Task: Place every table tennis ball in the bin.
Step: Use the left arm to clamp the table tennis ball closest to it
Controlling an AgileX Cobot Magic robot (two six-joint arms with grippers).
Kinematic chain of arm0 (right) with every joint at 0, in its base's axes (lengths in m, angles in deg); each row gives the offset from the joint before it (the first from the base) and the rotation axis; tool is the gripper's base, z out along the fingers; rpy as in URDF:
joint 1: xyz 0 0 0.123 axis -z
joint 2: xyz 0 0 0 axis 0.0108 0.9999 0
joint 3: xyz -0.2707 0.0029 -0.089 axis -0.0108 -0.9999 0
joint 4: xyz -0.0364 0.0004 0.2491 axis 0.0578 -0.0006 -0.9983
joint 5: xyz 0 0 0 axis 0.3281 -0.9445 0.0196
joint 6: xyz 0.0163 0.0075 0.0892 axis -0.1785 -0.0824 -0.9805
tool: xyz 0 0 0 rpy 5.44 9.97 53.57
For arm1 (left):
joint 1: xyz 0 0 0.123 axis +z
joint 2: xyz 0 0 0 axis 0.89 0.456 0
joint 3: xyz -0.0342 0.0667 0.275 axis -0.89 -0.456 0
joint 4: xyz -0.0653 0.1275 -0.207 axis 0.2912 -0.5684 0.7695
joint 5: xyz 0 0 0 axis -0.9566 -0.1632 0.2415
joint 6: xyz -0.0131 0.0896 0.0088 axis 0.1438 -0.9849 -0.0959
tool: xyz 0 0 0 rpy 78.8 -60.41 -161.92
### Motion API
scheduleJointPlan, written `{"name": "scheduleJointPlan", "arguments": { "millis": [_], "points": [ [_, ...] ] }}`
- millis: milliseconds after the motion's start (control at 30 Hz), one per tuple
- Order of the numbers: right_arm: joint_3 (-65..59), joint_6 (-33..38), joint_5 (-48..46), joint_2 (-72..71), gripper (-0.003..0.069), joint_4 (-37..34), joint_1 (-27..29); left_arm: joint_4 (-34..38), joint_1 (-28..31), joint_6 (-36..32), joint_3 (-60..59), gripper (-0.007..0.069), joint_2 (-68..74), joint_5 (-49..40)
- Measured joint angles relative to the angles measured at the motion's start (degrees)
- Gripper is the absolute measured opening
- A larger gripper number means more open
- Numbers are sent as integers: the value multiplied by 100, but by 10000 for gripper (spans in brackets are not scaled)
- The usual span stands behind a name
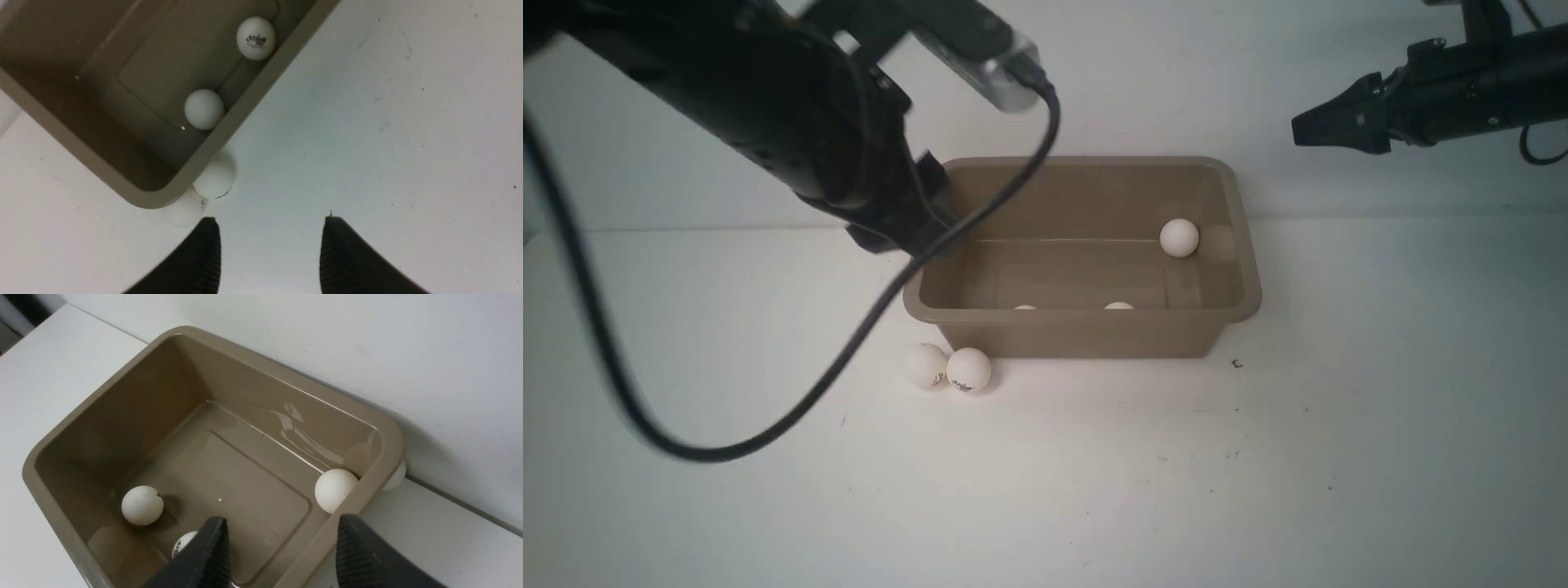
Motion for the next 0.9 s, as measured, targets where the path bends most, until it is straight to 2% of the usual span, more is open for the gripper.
{"name": "scheduleJointPlan", "arguments": {
  "millis": [233,467,567,633,667,700,800,900],
  "points": [
    [0,-30,5,0,332,0,0,-48,0,521,-84,300,-718,-774],
    [0,-13,5,0,332,0,0,-127,0,1055,-1222,300,-838,-465],
    [0,6,18,0,332,0,0,-140,0,1096,-2204,300,-796,700],
    [0,6,29,0,332,0,0,-147,0,1098,-2419,300,-796,1112],
    [0,6,36,0,332,0,0,-149,0,1103,-2802,300,-796,1944],
    [0,6,35,0,332,0,0,-153,0,1103,-2876,300,-791,2142],
    [0,6,42,0,332,8,0,-260,12,1103,-3381,300,-660,3669],
    [0,6,44,0,332,8,0,-345,89,1068,-3584,304,-212,4334]
  ]
}}
